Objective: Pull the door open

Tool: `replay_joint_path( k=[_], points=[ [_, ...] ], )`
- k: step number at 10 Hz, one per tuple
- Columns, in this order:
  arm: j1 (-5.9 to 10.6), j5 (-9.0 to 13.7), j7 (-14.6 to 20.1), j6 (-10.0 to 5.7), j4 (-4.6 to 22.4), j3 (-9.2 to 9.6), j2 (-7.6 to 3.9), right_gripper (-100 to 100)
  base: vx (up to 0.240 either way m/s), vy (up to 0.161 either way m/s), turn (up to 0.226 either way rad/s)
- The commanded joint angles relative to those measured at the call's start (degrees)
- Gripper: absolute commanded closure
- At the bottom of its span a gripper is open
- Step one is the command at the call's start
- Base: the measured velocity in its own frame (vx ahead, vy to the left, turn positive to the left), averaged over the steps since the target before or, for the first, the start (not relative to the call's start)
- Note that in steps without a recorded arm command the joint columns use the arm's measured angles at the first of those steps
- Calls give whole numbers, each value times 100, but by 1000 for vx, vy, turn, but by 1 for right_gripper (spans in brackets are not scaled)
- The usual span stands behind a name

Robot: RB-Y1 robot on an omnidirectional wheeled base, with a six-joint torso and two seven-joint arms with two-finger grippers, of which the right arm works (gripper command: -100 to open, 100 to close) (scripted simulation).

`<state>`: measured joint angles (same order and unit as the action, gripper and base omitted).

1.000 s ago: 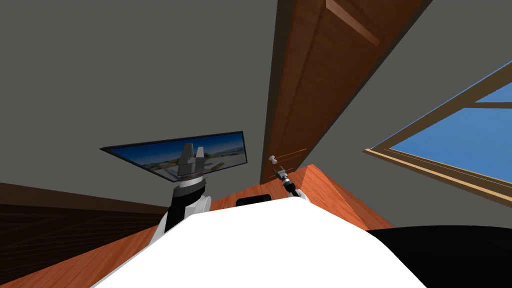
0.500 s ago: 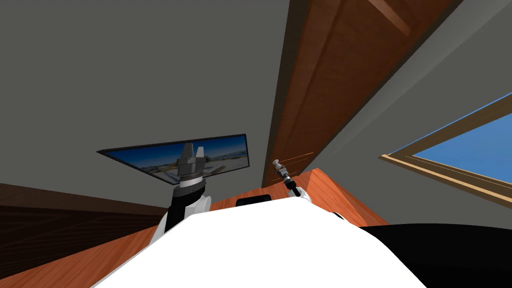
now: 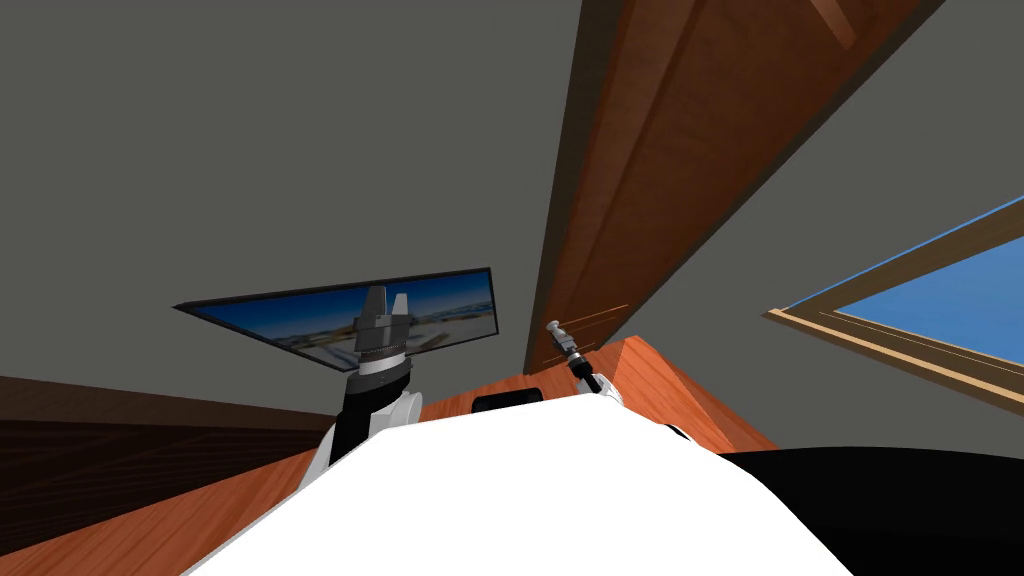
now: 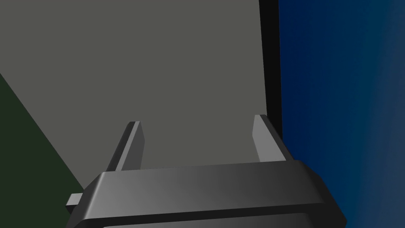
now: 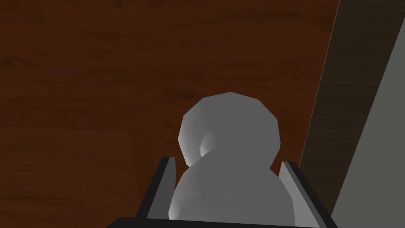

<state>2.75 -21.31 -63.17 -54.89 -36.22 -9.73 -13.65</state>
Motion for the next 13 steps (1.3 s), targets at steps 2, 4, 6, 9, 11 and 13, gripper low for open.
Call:
replay_joint_path(
  k=[2, 4, 6, 9, 11, 13],
  points=[
    [-7, 0, 1, -9, 0, 3, 9, 100, -4, -1, -2],
    [-15, 73, 248, 11, 20, 18, -20, 100, -40, -13, 28],
    [-16, 173, 580, 22, 38, 48, -41, 100, -66, -15, 38],
    [-13, 304, 1013, 35, 59, 93, -64, 100, -66, -12, 33],
    [-4, 424, 1341, 46, 76, 140, -78, 100, -56, -16, 56],
    [1, 486, 1584, 52, 84, 164, -85, 100, -40, -12, 24]
  ],
)
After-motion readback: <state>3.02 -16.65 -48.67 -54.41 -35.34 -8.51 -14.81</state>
